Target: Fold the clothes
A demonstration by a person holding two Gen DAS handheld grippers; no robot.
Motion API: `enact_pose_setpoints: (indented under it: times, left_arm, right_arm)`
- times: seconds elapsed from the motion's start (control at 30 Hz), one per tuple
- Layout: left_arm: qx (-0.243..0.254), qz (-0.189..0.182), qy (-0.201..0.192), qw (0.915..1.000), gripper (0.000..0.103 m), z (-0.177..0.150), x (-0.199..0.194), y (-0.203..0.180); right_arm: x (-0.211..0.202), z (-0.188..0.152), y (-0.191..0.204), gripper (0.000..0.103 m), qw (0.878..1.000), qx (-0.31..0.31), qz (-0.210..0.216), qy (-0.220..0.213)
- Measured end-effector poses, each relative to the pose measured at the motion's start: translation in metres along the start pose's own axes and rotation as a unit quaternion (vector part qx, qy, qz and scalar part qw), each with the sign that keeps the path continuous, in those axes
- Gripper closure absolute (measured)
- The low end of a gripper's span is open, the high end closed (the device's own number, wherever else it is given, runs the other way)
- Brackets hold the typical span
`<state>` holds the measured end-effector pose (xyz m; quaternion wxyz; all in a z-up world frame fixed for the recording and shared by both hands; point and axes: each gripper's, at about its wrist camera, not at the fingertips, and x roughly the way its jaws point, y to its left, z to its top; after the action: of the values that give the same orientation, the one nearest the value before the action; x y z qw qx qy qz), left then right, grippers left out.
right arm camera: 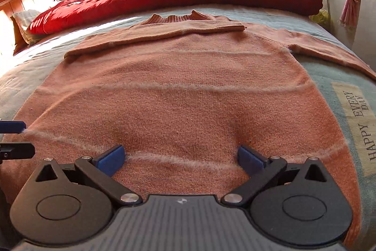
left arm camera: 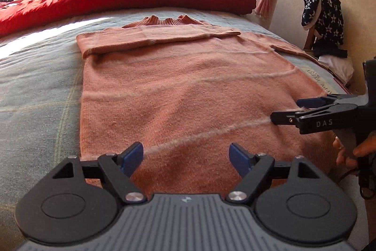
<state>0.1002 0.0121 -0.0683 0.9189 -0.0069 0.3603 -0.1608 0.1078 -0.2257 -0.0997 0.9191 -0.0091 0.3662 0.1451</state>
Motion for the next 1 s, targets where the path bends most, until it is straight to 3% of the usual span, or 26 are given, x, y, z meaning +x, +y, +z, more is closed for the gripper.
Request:
enact_pose_setpoints:
  times: [0.1, 0.27, 0.37, 0.5, 0.7, 0.8, 1.0]
  left_arm:
    - [-0.015, 0.008, 0.009, 0.9998, 0.021, -0.005, -0.001, 0.003]
    - [-0.028, -0.002, -0.011, 0.9995, 0.02, 0.003, -0.006, 0.006]
    - [-0.043, 0.009, 0.016, 0.9989, 0.02, 0.0, 0.009, 0.007]
    - [-0.028, 0.014, 0.009, 0.9995, 0.018, 0.002, 0.006, -0.001]
    - [-0.017, -0.002, -0.009, 0.9998, 0.018, 0.015, 0.004, -0.009]
    - [-0.023, -0.002, 0.01, 0.9997, 0.018, 0.013, 0.017, -0.01]
    - [-0.03, -0.012, 0.011, 0.9994, 0.012, 0.015, 0.021, -0.012]
  right_arm:
    - [-0.001, -0.001, 0.002, 0.0, 1.0, -0.004, -0.008, -0.005]
    - [-0.016, 0.0, 0.007, 0.0, 1.0, -0.003, 0.007, 0.002]
    - [-0.018, -0.011, 0.008, 0.0, 1.0, -0.011, 0.008, 0.013]
    - [-0.03, -0.024, 0.006, 0.0, 1.0, -0.026, 0.01, 0.007]
    - [-0.051, -0.015, -0.023, 0.0, 0.999, 0.034, 0.027, -0.032]
    - [-0.044, -0.02, -0.046, 0.0, 0.996, 0.084, 0.014, -0.012]
    - [-0.054, -0.038, -0.07, 0.0, 0.988, 0.134, 0.061, -0.042]
